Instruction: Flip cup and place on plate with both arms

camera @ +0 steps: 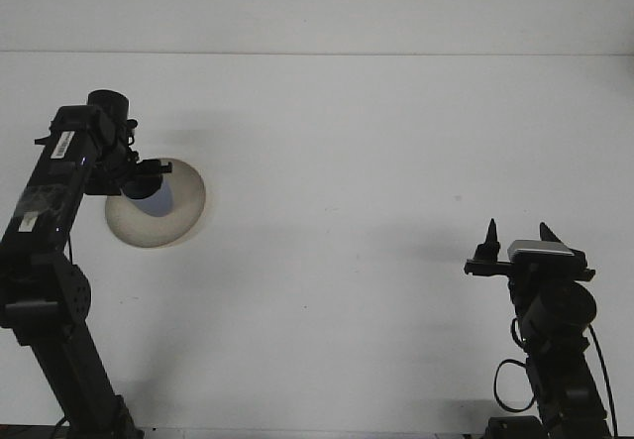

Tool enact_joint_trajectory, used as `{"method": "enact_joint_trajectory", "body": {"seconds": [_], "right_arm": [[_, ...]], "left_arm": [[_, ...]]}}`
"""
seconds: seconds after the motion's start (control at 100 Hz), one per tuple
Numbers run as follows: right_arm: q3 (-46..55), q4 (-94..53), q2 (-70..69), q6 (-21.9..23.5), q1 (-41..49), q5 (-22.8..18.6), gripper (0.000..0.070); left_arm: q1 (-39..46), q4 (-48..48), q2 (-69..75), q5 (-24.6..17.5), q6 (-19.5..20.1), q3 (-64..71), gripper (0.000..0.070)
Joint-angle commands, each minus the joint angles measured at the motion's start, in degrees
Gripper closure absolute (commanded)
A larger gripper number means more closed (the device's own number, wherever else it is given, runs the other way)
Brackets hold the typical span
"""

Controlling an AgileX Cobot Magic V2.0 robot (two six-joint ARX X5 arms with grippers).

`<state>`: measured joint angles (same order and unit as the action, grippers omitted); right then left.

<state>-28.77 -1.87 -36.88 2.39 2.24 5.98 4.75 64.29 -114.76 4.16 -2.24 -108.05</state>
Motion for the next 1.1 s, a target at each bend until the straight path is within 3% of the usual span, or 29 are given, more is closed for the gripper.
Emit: {"method": "enact_joint_trajectory", "body": {"seconds": [0.0,0.6,0.77,1.09], "right_arm": [[-0.48,0.68,-0.2,0.59,0.15,0.04,0.0163],[-0.48,1.84,-0.17,0.59,0.15,0.04,0.0163],[-0.48,1.84,-0.2,0.59,0.15,0.04,0.0163],[-0.48,1.81,-0.17,0.59,0.15,0.02,0.0163]], "left_arm": [[0.13,0.55,1.44,-0.33,0.07,-2.08,0.0306],[-0.28,4.33,28.0,-0.35,-1.42,-1.03,0.0318],[-0.31,-3.02,41.03,-0.33,-2.32,8.5,0.0318],[-3.02,-26.8,67.45,-0.42,-3.45,42.21,0.0318]]}}
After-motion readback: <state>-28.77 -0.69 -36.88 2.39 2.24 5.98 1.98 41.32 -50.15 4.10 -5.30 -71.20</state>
